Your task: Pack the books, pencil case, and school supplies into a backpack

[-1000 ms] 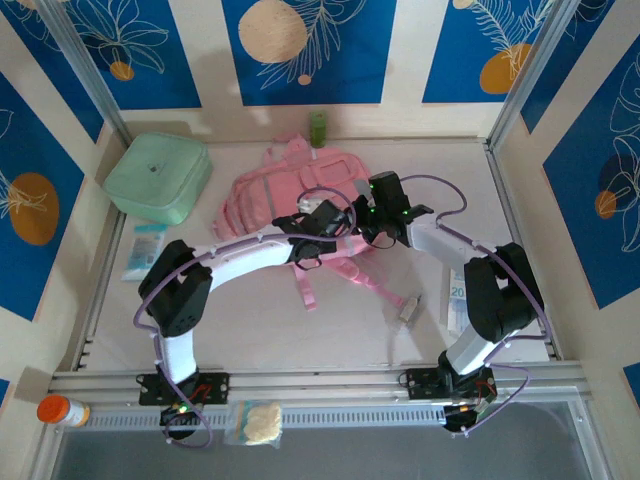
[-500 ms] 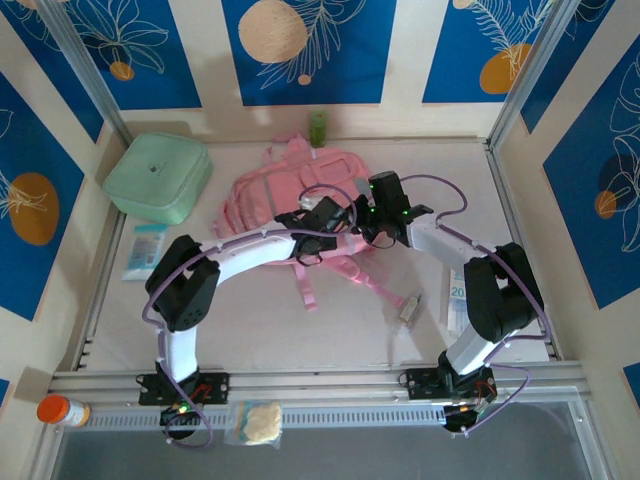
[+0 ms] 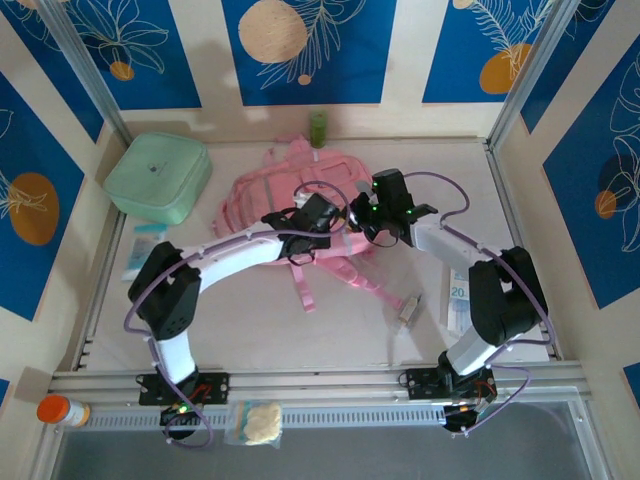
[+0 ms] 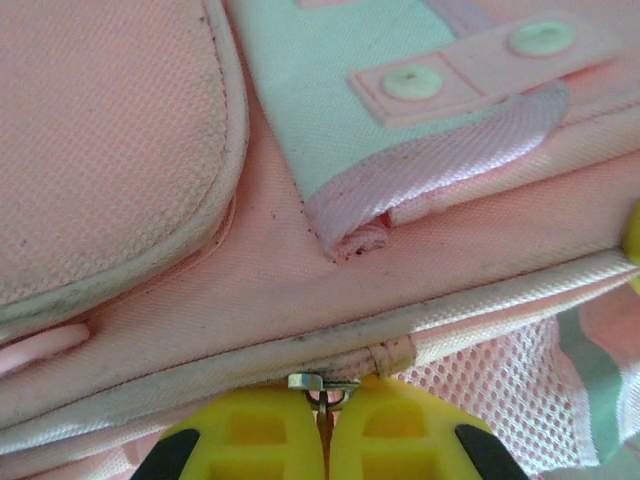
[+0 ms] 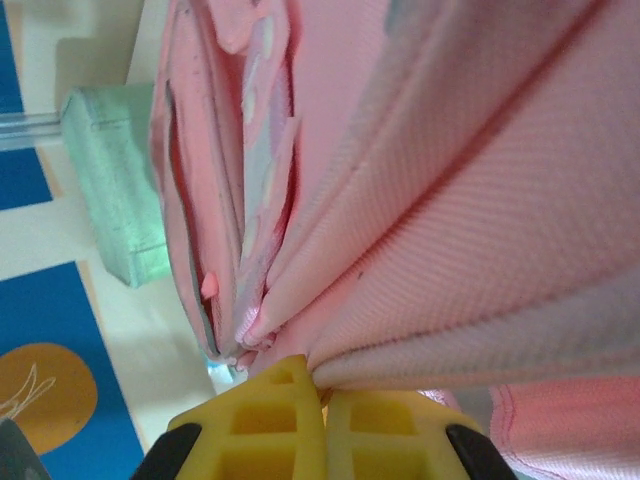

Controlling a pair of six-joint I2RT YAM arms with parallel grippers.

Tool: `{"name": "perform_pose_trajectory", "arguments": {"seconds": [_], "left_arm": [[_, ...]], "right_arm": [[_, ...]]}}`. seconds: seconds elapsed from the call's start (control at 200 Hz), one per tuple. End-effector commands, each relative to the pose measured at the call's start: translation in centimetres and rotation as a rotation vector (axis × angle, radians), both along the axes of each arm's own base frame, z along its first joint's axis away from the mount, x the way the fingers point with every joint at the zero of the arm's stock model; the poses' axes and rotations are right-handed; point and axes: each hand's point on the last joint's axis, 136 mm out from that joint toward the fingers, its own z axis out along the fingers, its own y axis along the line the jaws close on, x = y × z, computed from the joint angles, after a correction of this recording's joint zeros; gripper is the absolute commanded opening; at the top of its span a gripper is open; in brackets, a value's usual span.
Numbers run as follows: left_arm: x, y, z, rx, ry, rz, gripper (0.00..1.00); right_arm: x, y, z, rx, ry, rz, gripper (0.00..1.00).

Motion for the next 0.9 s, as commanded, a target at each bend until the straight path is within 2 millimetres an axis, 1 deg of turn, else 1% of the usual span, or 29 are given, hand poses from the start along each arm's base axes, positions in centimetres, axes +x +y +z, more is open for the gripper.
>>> {"name": "perform_pose_trajectory", "arguments": {"seconds": [0.0,0.08,0.145,0.265,0.335,0.395,0.49,0.52,0.575,0.615,0.66,0.725,0.8,0.845,0.895], "left_arm": [[-1.1,4.6,0.9,0.114,0.027,-0.004,0.00],[-3.0,7.2,-0.8,0.197,0.071,0.008,0.00],[-4.4,8.4,-1.8,0.205,0.093,0.006,0.00],[-5.9,8.8,-2.7,0.173,0.133,-0.010,0.00],[-6.5,8.9,-3.0,0.160,0.158,-0.012,0.00],[-7.1,7.8,-2.8,0.092,0.170,-0.029,0.00],[-7.4,4.4,-1.8,-0.053,0.144,-0.072,0.00],[-7.5,3.4,-1.5,-0.087,0.138,-0.081,0.00],[-7.6,1.8,-1.0,-0.124,0.126,-0.104,0.00],[-7.6,1.3,-1.1,-0.120,0.122,-0.110,0.00],[-7.3,1.3,-1.1,-0.110,0.120,-0.097,0.00],[-6.8,1.5,-0.9,-0.095,0.101,-0.086,0.00],[-6.5,1.1,-0.4,-0.102,0.082,-0.103,0.00],[-6.4,0.7,-0.3,-0.110,0.083,-0.118,0.00],[-6.3,0.2,-0.1,-0.118,0.082,-0.133,0.00]], "right_arm": [[0.1,-1.7,1.7,0.002,-0.039,0.030,0.00],[0.5,-2.3,1.8,0.027,-0.044,0.065,0.00],[0.9,-2.6,1.5,0.029,-0.024,0.095,0.00],[1.7,-2.9,1.2,0.019,-0.029,0.139,0.00],[2.5,-3.7,1.2,-0.007,-0.023,0.139,0.00],[3.8,-4.8,1.3,-0.017,-0.041,0.111,0.00],[6.2,-6.0,1.1,-0.046,-0.049,0.082,0.00],[6.8,-6.0,1.3,-0.044,-0.055,0.090,0.00],[7.7,-5.3,1.5,-0.024,-0.070,0.129,0.00],[8.0,-4.9,1.5,-0.011,-0.065,0.148,0.00],[7.8,-4.5,1.3,0.004,-0.045,0.166,0.00],[6.9,-4.0,1.3,0.029,-0.033,0.185,0.10],[4.7,-3.2,1.1,0.043,-0.022,0.201,0.23],[2.9,-2.5,1.2,0.042,-0.012,0.216,0.32],[1.3,-1.8,1.0,0.041,0.007,0.225,0.38]]}}
